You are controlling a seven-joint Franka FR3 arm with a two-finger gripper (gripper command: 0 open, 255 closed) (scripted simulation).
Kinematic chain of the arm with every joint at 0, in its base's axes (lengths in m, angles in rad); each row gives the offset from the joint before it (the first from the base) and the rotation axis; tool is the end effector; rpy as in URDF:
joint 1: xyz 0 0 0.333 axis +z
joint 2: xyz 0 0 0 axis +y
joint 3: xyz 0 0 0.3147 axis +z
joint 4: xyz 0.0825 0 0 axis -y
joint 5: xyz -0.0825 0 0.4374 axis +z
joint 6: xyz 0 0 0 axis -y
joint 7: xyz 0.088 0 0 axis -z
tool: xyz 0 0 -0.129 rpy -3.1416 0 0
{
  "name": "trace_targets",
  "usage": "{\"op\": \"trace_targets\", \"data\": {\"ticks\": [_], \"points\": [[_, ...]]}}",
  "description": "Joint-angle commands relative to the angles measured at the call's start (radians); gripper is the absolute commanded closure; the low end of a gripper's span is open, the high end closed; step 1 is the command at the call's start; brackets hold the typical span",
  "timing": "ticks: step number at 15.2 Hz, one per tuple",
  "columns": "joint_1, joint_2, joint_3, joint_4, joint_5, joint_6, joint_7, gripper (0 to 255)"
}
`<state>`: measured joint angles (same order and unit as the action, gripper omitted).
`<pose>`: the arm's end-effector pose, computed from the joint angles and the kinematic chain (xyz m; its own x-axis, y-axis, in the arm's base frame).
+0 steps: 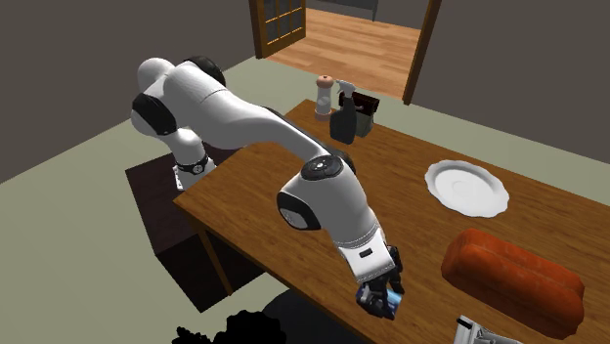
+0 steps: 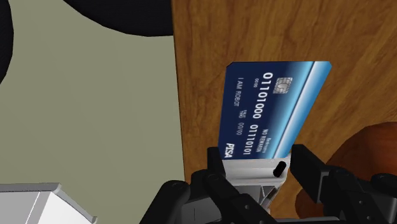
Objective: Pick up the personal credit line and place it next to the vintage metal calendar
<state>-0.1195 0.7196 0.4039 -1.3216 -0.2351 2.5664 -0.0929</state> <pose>0.8230 0.1539 0.3570 0.7786 0.3009 0.5507 0.3581 -0.9337 0.0038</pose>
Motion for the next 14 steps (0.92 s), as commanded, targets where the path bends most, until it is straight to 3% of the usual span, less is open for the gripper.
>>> {"op": "trace_targets", "data": {"ticks": [1, 14], "points": [[-0.001, 0.004, -0.003, -0.020, -0.003, 0.024, 0.002, 255], [0.010, 0.070, -0.029, -0.057, -0.026, 0.127, 0.013, 255]]}}
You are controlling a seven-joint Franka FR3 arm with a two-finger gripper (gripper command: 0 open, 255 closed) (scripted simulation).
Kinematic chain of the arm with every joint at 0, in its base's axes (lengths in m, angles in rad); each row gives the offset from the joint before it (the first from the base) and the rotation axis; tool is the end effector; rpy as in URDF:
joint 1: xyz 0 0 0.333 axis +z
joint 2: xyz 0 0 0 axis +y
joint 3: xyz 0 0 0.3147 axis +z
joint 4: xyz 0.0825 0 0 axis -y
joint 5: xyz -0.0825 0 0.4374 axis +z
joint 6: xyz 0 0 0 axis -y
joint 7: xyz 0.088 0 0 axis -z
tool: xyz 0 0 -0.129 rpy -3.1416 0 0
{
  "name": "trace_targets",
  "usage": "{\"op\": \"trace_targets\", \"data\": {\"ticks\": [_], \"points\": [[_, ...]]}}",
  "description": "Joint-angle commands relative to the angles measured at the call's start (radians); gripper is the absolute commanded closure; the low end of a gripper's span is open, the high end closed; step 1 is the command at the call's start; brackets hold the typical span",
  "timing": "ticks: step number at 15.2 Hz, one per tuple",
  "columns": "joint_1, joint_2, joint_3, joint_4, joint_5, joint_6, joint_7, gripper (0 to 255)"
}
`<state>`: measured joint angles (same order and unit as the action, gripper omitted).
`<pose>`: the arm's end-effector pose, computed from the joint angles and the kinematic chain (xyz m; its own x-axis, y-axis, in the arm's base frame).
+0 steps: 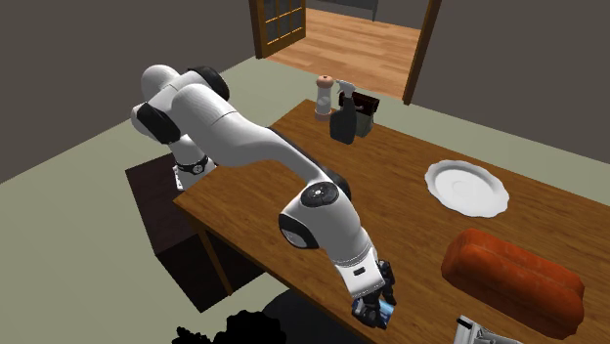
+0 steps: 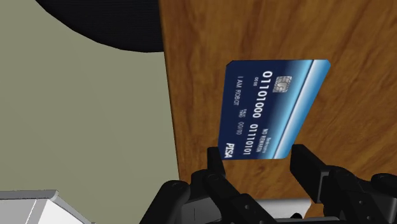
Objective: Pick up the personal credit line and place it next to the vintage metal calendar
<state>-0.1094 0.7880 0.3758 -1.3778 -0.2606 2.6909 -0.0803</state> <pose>0.8186 0.1532 0.2848 0.7785 0.3008 0.5509 0.3581 -0.9337 0.0037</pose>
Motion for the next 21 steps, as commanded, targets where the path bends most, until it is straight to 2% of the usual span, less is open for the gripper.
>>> {"op": "trace_targets", "data": {"ticks": [1, 5, 6, 11, 15, 21], "points": [[0.000, 0.001, -0.001, -0.001, -0.001, 0.003, 0.000, 255], [0.000, 0.001, -0.001, -0.001, -0.001, 0.003, 0.000, 255], [0.000, 0.001, -0.001, -0.001, -0.001, 0.003, 0.000, 0], [0.000, 0.001, -0.001, -0.001, -0.001, 0.003, 0.000, 0], [-0.058, -0.141, 0.039, -0.139, 0.028, -0.005, -0.010, 0], [-0.058, -0.141, 0.038, -0.139, 0.029, -0.005, -0.010, 0]]}}
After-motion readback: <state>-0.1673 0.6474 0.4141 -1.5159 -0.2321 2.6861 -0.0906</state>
